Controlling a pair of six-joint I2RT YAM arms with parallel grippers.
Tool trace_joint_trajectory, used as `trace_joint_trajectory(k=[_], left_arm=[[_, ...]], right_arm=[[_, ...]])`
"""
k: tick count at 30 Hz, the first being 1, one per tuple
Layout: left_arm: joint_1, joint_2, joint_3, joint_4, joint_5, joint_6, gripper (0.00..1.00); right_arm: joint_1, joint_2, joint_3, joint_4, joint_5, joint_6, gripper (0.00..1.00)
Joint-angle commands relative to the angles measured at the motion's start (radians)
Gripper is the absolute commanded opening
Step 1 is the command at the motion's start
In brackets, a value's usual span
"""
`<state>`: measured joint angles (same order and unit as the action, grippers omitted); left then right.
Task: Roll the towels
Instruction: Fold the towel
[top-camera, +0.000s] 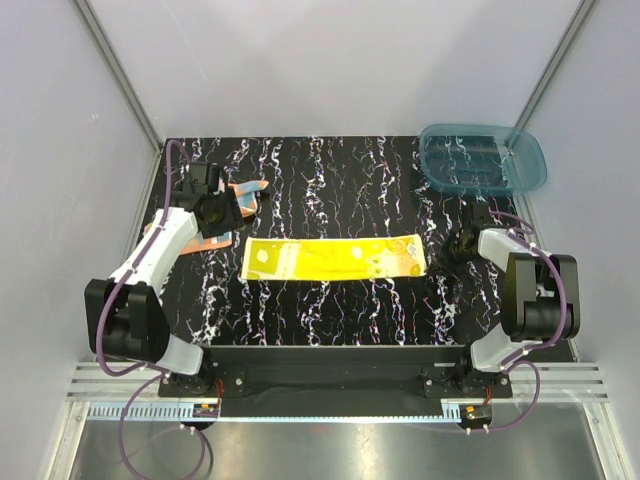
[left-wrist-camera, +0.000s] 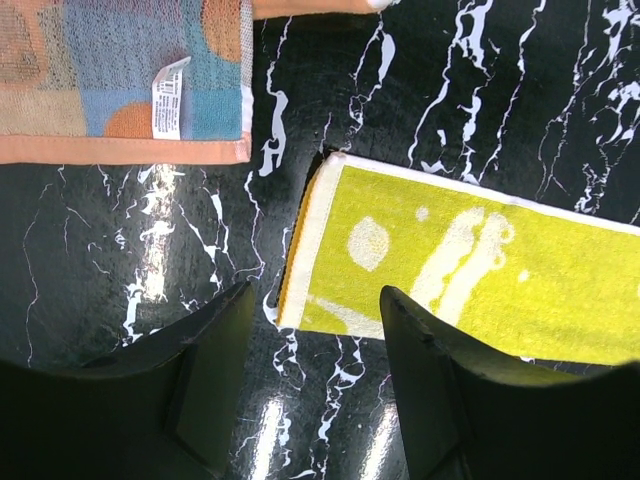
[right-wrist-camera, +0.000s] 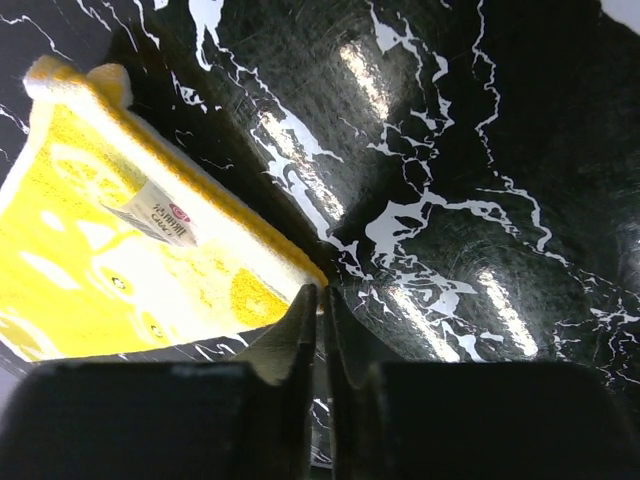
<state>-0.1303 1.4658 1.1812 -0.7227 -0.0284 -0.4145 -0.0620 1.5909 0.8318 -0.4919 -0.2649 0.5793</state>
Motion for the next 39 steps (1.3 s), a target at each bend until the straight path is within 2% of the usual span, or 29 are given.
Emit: trace_joint_trajectory(k=[1, 4, 10, 17, 21, 24, 27, 32, 39], left_arm=[[0.006, -0.050, -0.005, 0.051, 0.022, 0.019, 0.59], [0.006, -0.058, -0.011, 0.052, 0.051, 0.020, 0.59], [0.004, -0.114, -0.025, 0.013, 0.073, 0.043, 0.58], [0.004, -0.284, -0.205, -0.026, 0.154, 0.059, 0.57], [0.003, -0.416, -0.273, -0.063, 0.176, 0.046, 0.57], [0.000, -0.487, -0.305, -0.070, 0.194, 0.036, 0.59], [-0.003, -0.525, -0.334, -0.028, 0.226, 0.028, 0.59], [-0.003, -0.495, -0.327, -0.041, 0.202, 0.026, 0.59], [-0.002, -0.515, -0.324, -0.043, 0.168, 0.020, 0.59]], right_arm=[[-0.001, 0.011, 0.038, -0.007, 0.026, -0.041, 0.08], [-0.002, 0.020, 0.076, -0.037, 0.052, -0.081, 0.00], [-0.010, -0.008, 0.150, -0.094, 0.087, -0.130, 0.00], [-0.009, -0.074, 0.228, -0.192, 0.222, -0.203, 0.00], [0.008, -0.123, 0.265, -0.208, 0.187, -0.216, 0.00], [0.056, -0.147, 0.308, -0.217, 0.174, -0.240, 0.00], [0.157, -0.137, 0.364, -0.246, 0.197, -0.249, 0.00], [0.304, -0.114, 0.426, -0.241, 0.181, -0.245, 0.00], [0.519, -0.023, 0.628, -0.278, 0.165, -0.246, 0.00]])
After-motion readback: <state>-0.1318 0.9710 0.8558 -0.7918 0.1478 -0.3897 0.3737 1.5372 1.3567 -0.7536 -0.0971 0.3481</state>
